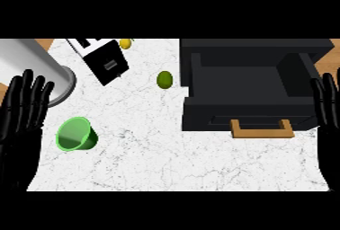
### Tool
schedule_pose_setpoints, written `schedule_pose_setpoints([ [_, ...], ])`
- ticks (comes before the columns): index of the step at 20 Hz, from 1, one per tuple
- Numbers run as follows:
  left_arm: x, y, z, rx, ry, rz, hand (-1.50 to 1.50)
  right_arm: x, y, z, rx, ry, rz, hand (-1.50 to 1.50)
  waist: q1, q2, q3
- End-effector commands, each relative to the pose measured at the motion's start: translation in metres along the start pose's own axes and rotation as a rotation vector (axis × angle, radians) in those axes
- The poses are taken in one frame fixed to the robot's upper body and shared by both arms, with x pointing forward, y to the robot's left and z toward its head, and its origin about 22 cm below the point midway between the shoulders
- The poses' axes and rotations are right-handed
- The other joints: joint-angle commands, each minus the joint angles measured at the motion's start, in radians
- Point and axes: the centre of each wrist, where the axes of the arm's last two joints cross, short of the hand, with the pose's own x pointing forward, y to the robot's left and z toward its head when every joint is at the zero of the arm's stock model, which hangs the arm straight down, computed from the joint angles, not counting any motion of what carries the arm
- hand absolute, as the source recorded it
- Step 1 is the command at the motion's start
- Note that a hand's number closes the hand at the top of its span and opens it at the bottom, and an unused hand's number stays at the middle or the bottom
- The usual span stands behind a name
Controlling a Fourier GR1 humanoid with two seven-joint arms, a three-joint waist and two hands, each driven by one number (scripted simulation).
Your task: Pick up the cup, place it into the drawer and close the drawer
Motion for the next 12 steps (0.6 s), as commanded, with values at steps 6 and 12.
schedule_pose_setpoints([
  [6, -0.005, 0.069, -0.007, -0.344, -0.116, 0.220, -1.50, -0.003, 0.000, -0.003, 0.072, -0.009, 0.009, -1.50, 0.013, 0.009, 0.003],
  [12, -0.067, 0.108, 0.017, -0.213, 0.188, 0.414, -1.50, -0.011, 0.015, -0.019, 0.245, 0.158, -0.022, -1.50, 0.011, 0.011, 0.005],
])
